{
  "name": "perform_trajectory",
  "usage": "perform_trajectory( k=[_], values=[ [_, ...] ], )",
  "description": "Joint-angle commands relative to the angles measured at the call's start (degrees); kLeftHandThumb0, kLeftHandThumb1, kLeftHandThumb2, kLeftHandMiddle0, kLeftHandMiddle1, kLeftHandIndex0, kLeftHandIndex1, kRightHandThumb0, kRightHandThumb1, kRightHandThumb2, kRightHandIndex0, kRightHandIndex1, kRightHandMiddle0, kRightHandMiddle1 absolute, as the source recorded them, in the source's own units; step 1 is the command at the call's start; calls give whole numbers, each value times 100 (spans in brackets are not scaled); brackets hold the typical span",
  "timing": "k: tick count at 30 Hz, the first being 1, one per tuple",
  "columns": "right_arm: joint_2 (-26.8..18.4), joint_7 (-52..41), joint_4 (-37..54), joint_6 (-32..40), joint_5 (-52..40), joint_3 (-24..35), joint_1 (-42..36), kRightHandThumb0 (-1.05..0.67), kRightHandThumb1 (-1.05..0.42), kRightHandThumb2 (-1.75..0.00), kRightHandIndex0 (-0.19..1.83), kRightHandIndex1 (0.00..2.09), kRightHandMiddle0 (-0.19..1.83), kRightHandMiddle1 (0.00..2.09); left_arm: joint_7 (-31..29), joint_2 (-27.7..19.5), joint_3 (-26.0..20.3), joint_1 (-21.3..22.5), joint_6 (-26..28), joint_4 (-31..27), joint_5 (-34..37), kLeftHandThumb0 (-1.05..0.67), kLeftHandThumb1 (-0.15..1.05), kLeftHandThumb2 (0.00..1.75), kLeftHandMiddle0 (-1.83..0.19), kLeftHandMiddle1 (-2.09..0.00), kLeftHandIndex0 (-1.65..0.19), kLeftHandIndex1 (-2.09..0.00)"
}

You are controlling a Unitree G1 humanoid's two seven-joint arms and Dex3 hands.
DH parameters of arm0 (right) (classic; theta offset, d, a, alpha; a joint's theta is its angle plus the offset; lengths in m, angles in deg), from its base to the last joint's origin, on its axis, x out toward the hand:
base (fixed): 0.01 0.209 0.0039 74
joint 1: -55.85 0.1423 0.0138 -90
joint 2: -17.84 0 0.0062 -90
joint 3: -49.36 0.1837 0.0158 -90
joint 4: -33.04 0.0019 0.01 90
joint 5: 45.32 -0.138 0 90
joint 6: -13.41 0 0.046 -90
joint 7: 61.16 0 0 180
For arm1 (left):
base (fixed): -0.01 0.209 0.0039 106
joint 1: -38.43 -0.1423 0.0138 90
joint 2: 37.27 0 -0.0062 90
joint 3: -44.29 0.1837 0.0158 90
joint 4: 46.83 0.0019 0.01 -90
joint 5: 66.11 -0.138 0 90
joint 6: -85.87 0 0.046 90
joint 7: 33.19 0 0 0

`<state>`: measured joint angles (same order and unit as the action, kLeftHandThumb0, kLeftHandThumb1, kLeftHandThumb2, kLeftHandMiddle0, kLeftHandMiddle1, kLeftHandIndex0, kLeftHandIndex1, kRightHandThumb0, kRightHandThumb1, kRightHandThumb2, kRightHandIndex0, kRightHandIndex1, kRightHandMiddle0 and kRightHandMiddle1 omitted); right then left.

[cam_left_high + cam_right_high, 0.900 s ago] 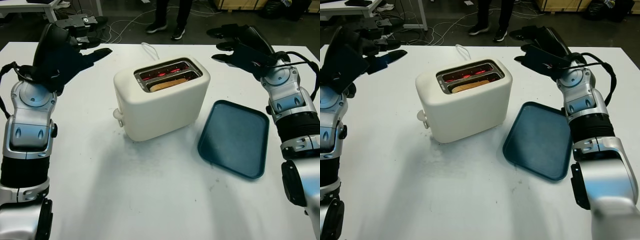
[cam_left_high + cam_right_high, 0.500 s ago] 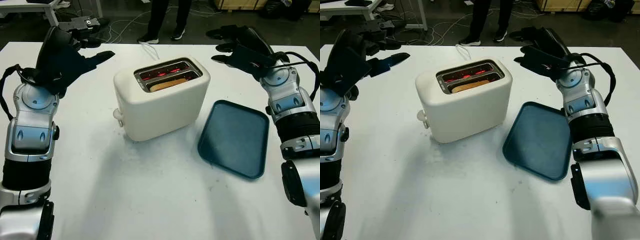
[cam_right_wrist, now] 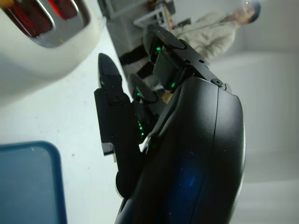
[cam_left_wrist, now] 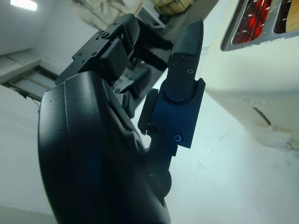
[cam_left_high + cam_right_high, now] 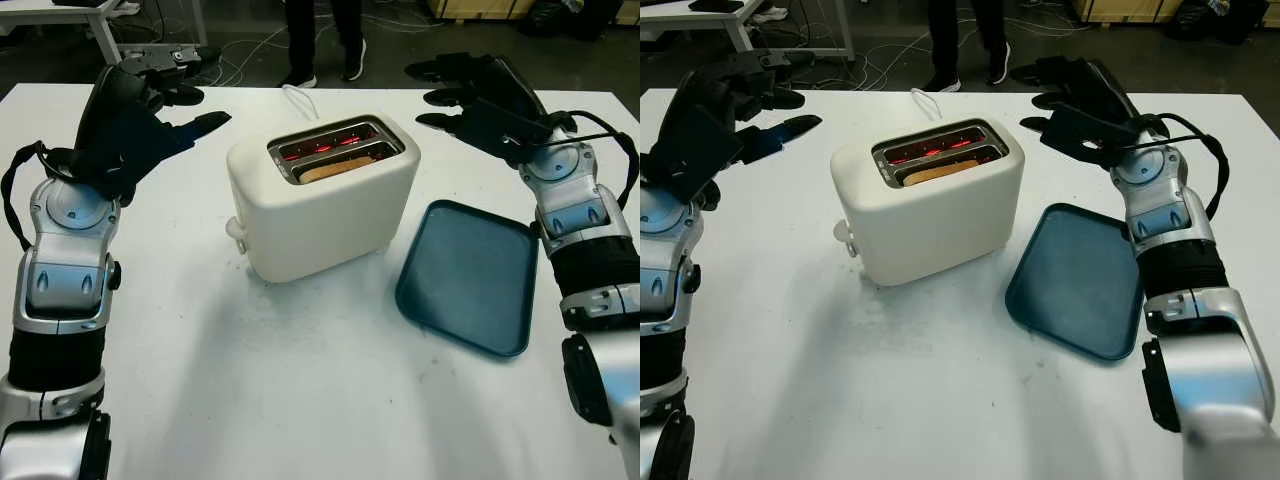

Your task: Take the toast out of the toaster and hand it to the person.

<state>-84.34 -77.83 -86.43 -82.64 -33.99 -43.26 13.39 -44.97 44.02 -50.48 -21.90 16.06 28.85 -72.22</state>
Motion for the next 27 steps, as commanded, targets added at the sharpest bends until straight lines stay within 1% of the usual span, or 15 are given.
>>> perform_trajectory(
  k=[1, 3, 5, 11, 16, 23, 27],
  values=[
    [51, -146, 213, 124, -274, 157, -171, -27, -92, -11, 76, 0, 67, 0, 8, -61, -33, -79, 204, -159, -74, -58, 92, 10, -20, -94, -58, -7],
    [27, -217, 376, 233, -361, 205, -255, -28, -92, -12, 75, 0, 66, 0, 30, -82, -38, -91, 321, -239, -137, -59, 92, 9, -20, -94, -58, -8],
    [20, -270, 470, 328, -427, 250, -304, -28, -92, -13, 74, 0, 65, 0, 29, -108, -60, -113, 325, -262, -164, -59, 92, 9, -20, -94, -58, -8],
    [-51, -306, 727, 612, -425, 292, -370, -22, -92, -16, 71, 0, 64, 0, -11, -153, -106, -193, 410, -365, -164, -59, 92, 9, -21, -92, -58, -8],
    [-55, -356, 791, 642, -448, 303, -370, -19, -92, -17, 68, 0, 63, 0, 2, -126, -74, -168, 417, -335, -148, -59, 92, 9, -22, -91, -58, -8],
    [-8, -413, 922, 714, -498, 321, -410, -20, -92, -18, 69, 1, 63, 0, 1, -89, -115, -230, 320, -339, -78, -58, 92, 9, -22, -91, -58, -9],
    [18, -443, 1048, 777, -499, 314, -451, -24, -92, -16, 70, 2, 64, 1, -11, -85, -137, -282, 273, -374, -39, -59, 92, 8, -22, -91, -58, -9]
  ],
)
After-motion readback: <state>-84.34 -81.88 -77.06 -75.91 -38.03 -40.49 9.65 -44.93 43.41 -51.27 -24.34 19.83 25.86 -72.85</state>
